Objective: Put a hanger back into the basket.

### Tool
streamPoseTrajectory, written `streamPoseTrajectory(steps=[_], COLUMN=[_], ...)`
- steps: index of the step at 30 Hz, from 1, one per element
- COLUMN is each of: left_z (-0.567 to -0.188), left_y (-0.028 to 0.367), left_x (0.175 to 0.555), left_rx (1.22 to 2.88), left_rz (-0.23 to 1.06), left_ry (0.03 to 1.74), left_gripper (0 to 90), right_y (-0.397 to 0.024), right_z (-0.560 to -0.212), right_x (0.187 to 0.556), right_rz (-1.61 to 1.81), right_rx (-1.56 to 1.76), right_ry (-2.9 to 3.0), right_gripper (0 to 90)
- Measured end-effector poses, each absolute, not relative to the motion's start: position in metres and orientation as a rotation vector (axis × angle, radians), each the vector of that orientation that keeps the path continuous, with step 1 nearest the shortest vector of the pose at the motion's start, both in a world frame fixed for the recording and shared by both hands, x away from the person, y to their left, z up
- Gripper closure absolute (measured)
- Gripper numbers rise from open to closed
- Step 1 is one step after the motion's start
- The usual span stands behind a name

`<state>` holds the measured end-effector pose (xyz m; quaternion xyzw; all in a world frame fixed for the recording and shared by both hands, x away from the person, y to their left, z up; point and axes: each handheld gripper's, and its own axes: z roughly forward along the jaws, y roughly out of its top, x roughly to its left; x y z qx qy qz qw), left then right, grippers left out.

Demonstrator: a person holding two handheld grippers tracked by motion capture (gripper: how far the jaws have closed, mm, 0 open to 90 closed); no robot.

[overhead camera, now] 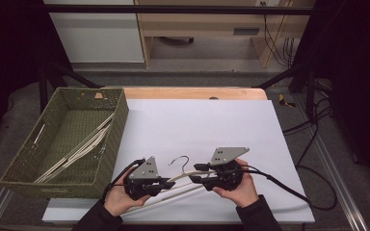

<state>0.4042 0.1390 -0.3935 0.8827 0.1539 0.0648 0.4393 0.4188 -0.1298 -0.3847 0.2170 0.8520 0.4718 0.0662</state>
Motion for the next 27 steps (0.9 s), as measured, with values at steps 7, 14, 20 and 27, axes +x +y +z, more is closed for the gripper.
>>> streamPoseTrajectory(steps=[7, 14, 20, 27], left_z=[-0.390, -0.382, -0.374, -0.359], left_y=[0.147, 0.157, 0.163, 0.172], left_x=[0.407, 0.408, 0.405, 0.404], left_rx=[2.159, 2.097, 2.057, 2.011], left_rz=[0.205, 0.267, 0.309, 0.340], left_ry=[0.455, 0.549, 0.577, 0.606], left_gripper=[86.1, 86.1, 86.1, 86.1], right_y=[-0.145, -0.167, -0.183, -0.203], right_z=[-0.379, -0.378, -0.380, -0.383], right_x=[0.418, 0.417, 0.414, 0.414], right_rz=[1.447, 1.456, 1.450, 1.459], right_rx=[0.716, 0.839, 0.912, 0.984], right_ry=[2.483, 2.356, 2.283, 2.220], right_gripper=[38.9, 17.7, 11.3, 9.8])
